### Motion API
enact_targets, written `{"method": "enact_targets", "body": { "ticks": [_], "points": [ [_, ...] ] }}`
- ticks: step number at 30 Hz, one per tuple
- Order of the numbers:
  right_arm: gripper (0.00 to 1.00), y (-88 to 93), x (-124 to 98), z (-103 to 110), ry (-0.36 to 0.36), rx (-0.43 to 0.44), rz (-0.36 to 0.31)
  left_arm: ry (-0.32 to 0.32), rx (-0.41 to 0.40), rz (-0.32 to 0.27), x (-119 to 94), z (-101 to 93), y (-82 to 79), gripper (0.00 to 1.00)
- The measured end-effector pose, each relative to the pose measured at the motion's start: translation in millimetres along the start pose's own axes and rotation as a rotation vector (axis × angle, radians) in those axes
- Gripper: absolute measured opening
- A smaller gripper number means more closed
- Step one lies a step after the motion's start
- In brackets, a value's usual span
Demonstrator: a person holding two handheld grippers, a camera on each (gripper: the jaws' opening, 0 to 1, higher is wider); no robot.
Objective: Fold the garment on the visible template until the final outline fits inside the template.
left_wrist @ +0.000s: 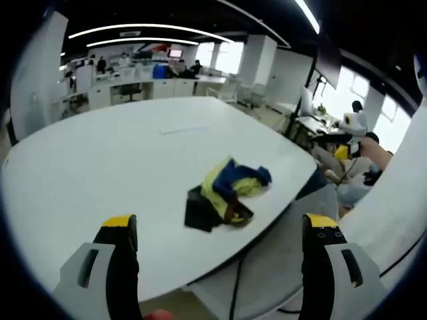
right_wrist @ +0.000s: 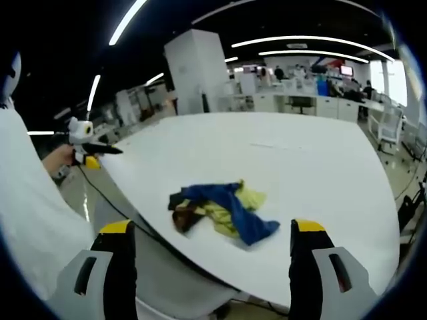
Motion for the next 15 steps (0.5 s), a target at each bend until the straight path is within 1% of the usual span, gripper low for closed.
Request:
{"method": "enact_targets", "body": {
  "ticks": [6,15],
  "points": [
    [0.95,-0.9,5.2,-0.2,-0.007,-0.003,0.001,-0.002,0.002,-0.001,1.7,3.5,-2.4,1.0],
    [0.92,0.4,10.4,-2.4,-0.014,-0.005,0.014,0.014,-0.007,0.015,12.7,8.0,0.6,1.0]
  ]
}}
Point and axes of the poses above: the point that each gripper's makers call its tool centre point, and the gripper's own axes: x roughly forward along the fingers, z roughly to its left, y roughly out of its underside, the point moved 6 cm from there along -x, roughly backward along the fingers, and after that the axes turned 6 degrees about y, right-handed, at the moved point
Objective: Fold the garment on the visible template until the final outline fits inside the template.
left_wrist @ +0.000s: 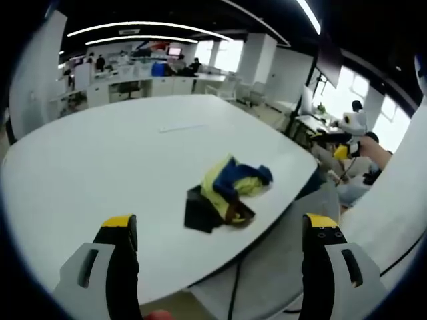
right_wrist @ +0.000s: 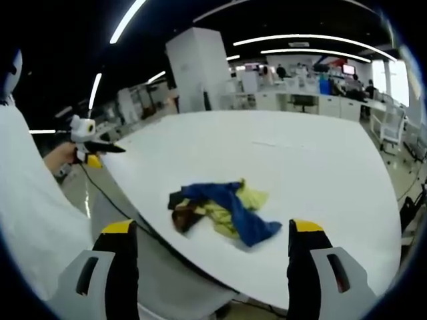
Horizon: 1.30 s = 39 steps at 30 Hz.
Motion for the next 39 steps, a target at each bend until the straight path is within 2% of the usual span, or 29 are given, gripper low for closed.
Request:
{"method": "enact_targets", "body": {
  "ticks": [12,16,21,31,39],
  "points": [
    [0.91,-2.0,19.1,0.0,-0.027,-0.011,0.035,0.004,-0.024,0.005,5.6,4.2,4.5,1.0],
    [0.91,-1.4,25.8,2.0,-0.045,-0.053,0.076,0.003,-0.034,0.005,7.5,4.9,7.4,1.0],
    [0.9,-0.7,33.3,-0.3,-0.066,-0.065,0.09,0.008,-0.049,0.017,11.3,4.2,13.7,1.0],
    [0.86,2.1,41.5,1.6,-0.098,-0.067,0.097,0.016,-0.059,0.029,16.5,2.5,17.8,1.0],
    [0.82,2.2,44.8,-2.2,-0.076,-0.064,0.079,0.027,-0.063,0.036,19.9,2.1,19.2,1.0]
  ]
}}
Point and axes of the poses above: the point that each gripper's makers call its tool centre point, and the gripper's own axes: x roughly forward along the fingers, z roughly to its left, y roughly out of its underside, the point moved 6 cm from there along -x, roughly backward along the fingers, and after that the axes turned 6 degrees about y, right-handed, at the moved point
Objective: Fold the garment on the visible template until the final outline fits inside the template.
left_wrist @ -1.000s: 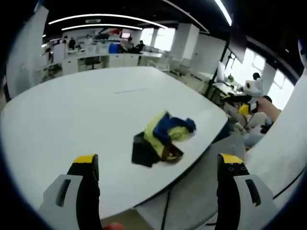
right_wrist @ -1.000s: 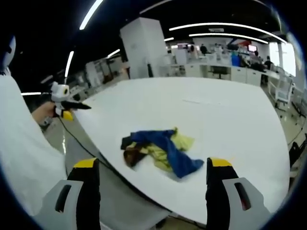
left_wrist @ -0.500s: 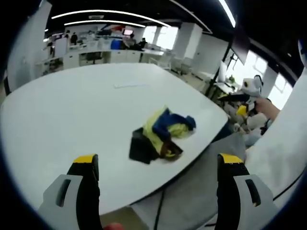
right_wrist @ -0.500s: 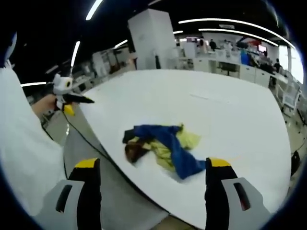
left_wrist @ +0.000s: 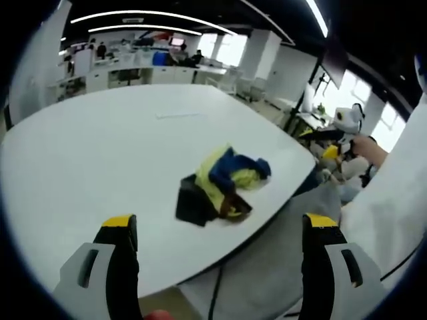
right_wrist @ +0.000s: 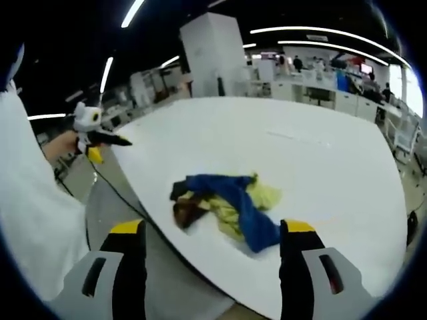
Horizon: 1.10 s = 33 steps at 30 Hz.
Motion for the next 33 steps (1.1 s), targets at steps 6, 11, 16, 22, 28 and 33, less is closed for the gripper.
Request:
{"method": "enact_targets", "body": {
  "ticks": [6,11,16,22,28,33],
  "points": [
    [0.79,3.0,3.2,-4.0,0.01,0.011,0.0,0.01,-0.007,0.01,5.0,-0.9,2.7,1.0],
    [0.77,2.8,9.9,-3.5,-0.004,0.013,0.002,0.022,-0.013,0.019,10.8,-1.8,4.8,1.0],
    [0.74,3.3,18.6,-2.5,-0.024,0.006,0.016,0.028,-0.016,0.033,15.3,-1.6,6.9,1.0],
    [0.71,2.9,25.8,-3.1,-0.042,0.01,0.019,0.033,-0.026,0.043,18.4,-0.5,9.0,1.0],
    [0.66,1.9,33.7,-1.1,-0.067,0.011,0.015,0.039,-0.03,0.05,20.8,0.4,9.6,1.0],
    [0.64,1.2,37.7,1.2,-0.083,0.004,0.019,0.047,-0.034,0.056,26.0,1.2,10.3,1.0]
  ]
}}
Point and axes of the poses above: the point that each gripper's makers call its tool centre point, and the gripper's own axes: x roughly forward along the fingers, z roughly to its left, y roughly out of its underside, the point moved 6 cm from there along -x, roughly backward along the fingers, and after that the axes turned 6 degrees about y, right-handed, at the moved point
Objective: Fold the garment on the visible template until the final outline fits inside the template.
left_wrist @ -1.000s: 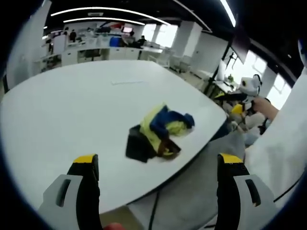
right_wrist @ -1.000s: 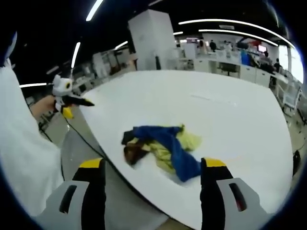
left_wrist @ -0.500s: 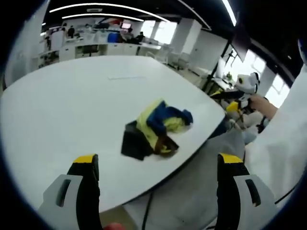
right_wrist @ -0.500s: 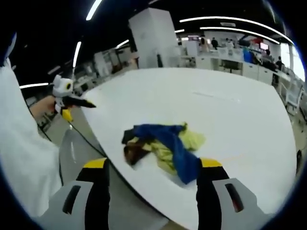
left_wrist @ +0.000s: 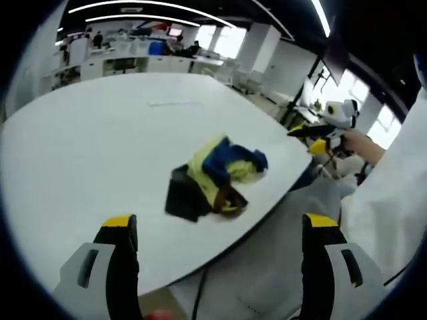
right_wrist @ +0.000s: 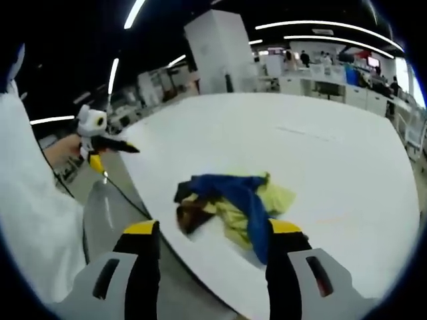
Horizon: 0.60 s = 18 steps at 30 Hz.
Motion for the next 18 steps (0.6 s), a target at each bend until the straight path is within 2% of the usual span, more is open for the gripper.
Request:
{"method": "enact_targets", "body": {
  "ticks": [18],
  "points": [
    [0.56,2.8,16.8,0.1,-0.044,0.023,-0.003,0.031,-0.013,0.022,12.6,-1.0,4.5,0.99]
  ]
}}
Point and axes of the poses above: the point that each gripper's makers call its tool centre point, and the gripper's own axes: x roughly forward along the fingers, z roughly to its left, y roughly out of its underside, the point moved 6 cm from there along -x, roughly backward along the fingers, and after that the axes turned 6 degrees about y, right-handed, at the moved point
